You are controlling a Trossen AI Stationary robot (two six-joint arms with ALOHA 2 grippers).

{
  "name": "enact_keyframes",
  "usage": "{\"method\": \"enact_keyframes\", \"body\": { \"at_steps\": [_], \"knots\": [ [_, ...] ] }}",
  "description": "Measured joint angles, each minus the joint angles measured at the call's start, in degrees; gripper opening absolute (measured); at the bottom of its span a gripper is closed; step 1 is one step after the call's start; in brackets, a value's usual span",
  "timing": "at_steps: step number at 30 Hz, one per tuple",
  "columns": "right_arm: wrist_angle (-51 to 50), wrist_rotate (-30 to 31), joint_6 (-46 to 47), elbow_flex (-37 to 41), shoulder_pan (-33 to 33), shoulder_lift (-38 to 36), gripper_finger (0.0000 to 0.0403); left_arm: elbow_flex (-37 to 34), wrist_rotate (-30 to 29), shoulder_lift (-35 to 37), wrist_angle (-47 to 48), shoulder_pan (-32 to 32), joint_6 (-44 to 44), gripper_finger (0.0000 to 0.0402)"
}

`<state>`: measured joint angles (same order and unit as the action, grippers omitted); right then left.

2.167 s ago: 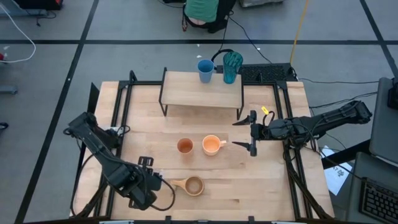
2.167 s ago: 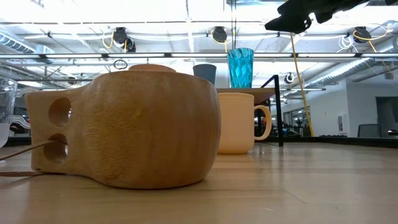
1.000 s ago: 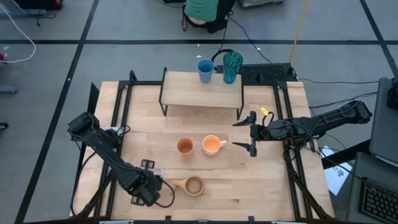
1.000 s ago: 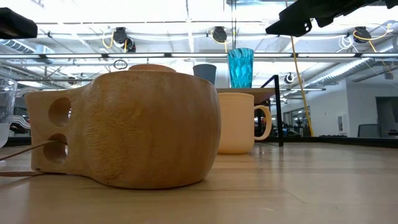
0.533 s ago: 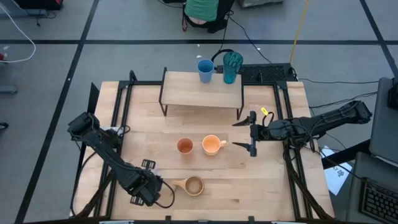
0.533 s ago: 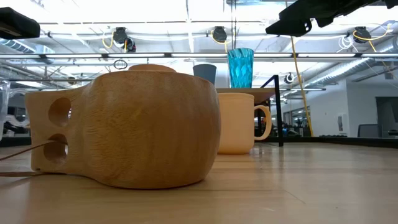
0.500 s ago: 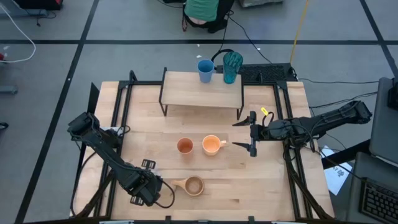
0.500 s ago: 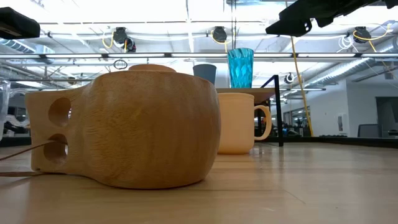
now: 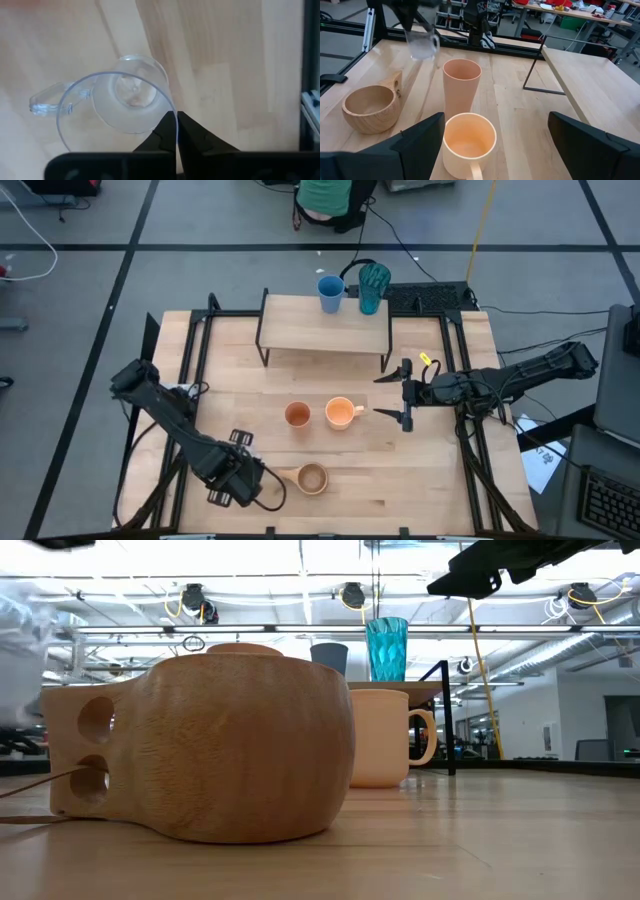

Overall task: Stack small to large cups/mugs on shelf
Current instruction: Put the transparent mug on the shelf

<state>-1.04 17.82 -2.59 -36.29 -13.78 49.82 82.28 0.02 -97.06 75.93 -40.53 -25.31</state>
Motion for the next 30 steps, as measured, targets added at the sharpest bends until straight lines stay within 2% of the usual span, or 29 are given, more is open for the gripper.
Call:
{"method": "enact_keyframes", "body": {
  "at_steps": [11,17,22,30],
  "knots": [
    [0.00,0.02,-0.54,0.00,0.00,0.00,0.0348,22.88,-1.50,0.02,13.36,7.40,15.54,0.0003],
    [0.00,0.02,-0.68,0.00,0.00,0.00,0.0348,31.59,-3.09,0.04,14.07,12.77,26.44,0.0002],
    [0.00,0.02,-0.23,0.00,0.00,0.00,0.0348,35.60,-3.10,0.09,14.02,19.02,35.26,0.0001],
    [-0.02,0.02,0.34,0.00,-0.17,0.00,0.0348,36.15,-3.20,0.07,14.11,32.23,48.87,0.0001]
  ]
}}
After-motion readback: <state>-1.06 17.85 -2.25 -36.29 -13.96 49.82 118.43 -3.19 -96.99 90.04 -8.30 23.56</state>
